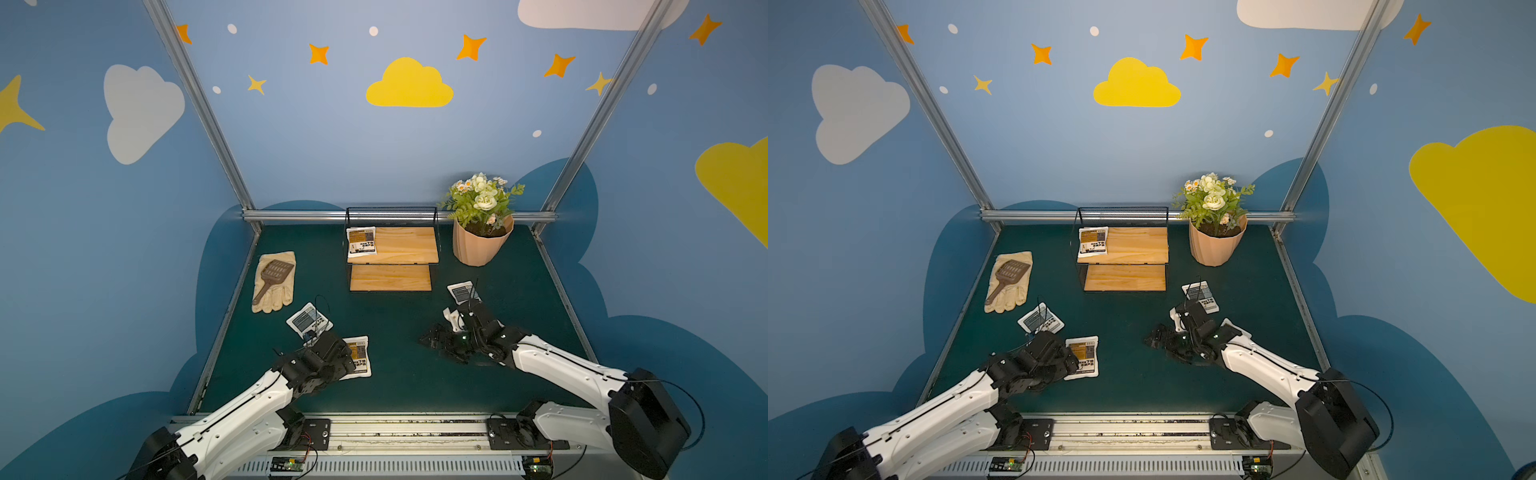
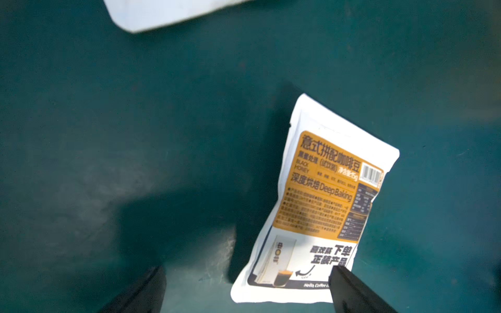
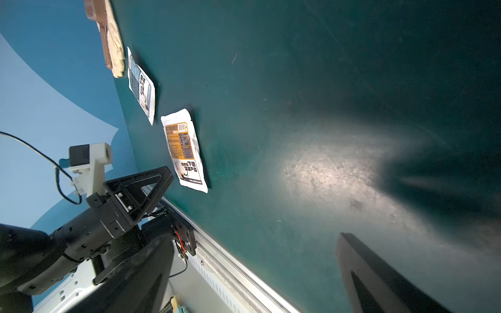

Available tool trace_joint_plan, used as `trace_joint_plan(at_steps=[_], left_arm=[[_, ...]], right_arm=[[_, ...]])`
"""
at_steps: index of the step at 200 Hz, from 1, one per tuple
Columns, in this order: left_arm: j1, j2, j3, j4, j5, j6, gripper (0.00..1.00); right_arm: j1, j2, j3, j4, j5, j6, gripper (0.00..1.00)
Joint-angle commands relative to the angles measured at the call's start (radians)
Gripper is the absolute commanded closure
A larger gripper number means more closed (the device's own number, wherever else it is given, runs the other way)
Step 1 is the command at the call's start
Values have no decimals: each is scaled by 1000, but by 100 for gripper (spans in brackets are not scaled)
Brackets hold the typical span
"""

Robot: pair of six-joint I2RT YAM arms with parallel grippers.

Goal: Place the bagged coffee beans on the shelf by color
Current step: Move the bagged coffee beans to the center of the board.

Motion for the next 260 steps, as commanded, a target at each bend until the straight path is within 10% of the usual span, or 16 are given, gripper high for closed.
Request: trace_joint_plan(at_steps=[1,184,260], left_arm=[[-10,35,-22,59,51,-23,0],[-270,680,358,473,134,45,0],[-221,376,295,205,-16,97,0]], right_arm=[[-14,-11,20,-25,-15,-12,2],[-127,-79,-3,-60,65,25,2],[-138,-84,-43,-19,68,42,1]])
